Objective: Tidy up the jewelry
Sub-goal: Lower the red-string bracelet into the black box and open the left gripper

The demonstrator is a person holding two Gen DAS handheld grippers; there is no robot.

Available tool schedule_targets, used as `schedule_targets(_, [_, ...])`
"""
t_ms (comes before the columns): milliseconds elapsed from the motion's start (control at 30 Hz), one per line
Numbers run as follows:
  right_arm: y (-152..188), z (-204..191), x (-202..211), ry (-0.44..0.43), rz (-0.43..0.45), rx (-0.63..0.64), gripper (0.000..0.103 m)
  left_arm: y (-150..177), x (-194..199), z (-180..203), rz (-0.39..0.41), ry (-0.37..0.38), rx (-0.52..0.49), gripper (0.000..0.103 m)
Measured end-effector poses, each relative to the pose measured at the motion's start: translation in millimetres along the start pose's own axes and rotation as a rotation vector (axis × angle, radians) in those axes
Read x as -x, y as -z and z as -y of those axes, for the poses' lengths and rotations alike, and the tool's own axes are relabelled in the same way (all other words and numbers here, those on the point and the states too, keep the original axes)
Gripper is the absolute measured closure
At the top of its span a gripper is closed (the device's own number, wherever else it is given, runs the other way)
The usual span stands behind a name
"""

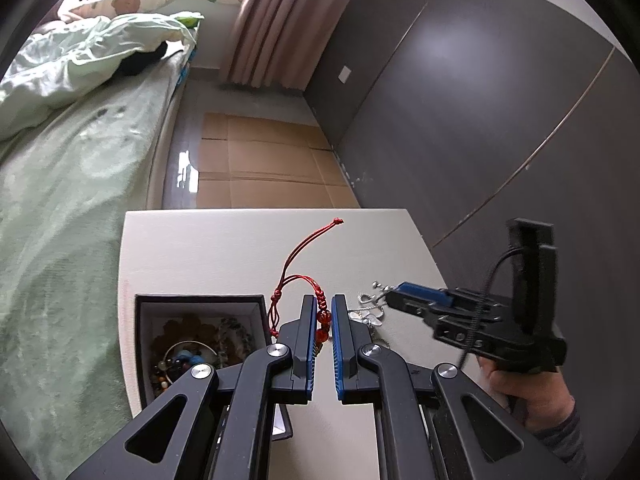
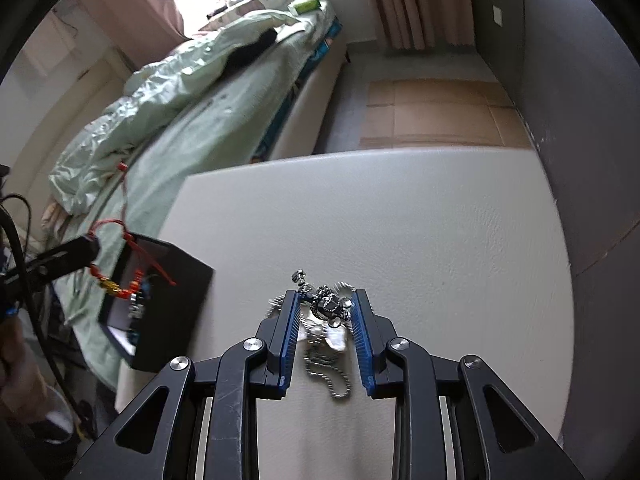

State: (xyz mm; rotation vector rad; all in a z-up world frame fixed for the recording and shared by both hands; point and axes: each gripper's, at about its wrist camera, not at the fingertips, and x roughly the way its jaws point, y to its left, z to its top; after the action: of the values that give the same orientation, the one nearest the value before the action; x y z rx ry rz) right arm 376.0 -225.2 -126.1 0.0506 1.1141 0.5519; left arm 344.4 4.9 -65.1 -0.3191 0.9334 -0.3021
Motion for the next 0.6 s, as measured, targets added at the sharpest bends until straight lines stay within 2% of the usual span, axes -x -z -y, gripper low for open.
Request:
schedule_targets(367, [-25.0,-55.3,68.9,-0.011,0.152,0.098,0.076,1.8,31.2,-9.9,0.051,-0.030,0.004,0.096])
schedule_targets(600, [-39.3,-87.2,109.0,-0.006,0.236,0.156,0.076,15.6,40.6,-27.0,0.057,-0.064,0.034,0.096])
